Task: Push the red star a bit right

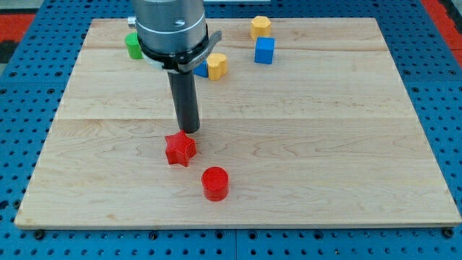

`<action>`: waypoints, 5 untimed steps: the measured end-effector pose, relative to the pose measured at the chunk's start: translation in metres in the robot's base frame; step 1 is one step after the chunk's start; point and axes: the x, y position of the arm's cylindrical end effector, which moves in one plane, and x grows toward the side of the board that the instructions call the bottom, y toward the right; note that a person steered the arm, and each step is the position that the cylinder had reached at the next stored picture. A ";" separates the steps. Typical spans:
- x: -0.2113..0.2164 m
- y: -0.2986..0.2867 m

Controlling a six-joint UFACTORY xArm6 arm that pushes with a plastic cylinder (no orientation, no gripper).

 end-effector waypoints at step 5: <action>0.044 -0.047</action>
